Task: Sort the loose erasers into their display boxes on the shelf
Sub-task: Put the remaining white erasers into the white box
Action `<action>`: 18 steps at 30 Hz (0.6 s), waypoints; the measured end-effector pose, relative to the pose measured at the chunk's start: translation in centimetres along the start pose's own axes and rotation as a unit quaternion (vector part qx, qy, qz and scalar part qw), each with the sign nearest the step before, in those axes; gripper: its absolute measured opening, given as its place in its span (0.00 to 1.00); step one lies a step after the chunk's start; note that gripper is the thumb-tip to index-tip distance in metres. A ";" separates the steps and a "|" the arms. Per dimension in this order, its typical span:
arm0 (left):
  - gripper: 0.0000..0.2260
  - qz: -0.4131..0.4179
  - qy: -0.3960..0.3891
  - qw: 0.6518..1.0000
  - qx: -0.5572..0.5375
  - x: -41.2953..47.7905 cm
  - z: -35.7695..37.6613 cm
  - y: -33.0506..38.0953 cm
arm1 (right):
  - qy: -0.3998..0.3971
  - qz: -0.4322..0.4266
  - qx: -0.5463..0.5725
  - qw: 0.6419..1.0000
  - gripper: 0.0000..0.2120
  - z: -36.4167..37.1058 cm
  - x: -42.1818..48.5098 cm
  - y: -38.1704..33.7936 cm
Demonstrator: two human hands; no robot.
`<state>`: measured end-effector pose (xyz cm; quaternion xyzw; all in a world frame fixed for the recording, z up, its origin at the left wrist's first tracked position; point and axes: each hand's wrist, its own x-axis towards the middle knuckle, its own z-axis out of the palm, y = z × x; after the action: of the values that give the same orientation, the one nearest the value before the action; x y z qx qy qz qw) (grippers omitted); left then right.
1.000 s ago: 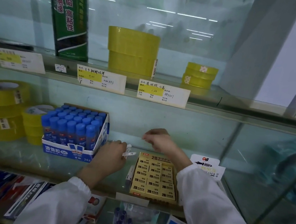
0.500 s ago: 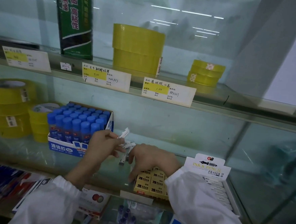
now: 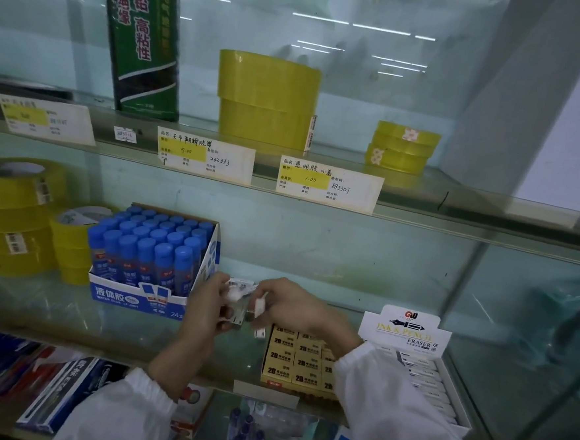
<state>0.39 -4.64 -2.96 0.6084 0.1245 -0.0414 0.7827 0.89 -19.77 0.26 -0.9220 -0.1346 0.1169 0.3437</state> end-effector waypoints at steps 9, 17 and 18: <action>0.21 0.220 0.001 0.751 0.622 0.9 -0.1 -0.4 | 0.032 0.075 0.619 0.781 0.10 -4.1 2.4 1.3; 0.15 0.200 -0.060 0.732 0.648 1.2 1.2 -0.3 | 0.055 -0.035 -0.228 0.971 0.14 -2.1 5.3 0.9; 0.15 0.187 -0.075 0.733 0.649 1.2 1.1 -0.1 | 0.054 -0.044 -0.247 0.966 0.15 -1.8 5.6 1.0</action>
<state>1.66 -5.64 -3.08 0.9745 -0.1080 -0.0101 0.1963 6.87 -19.75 0.17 -0.9764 -0.1813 0.0152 0.1164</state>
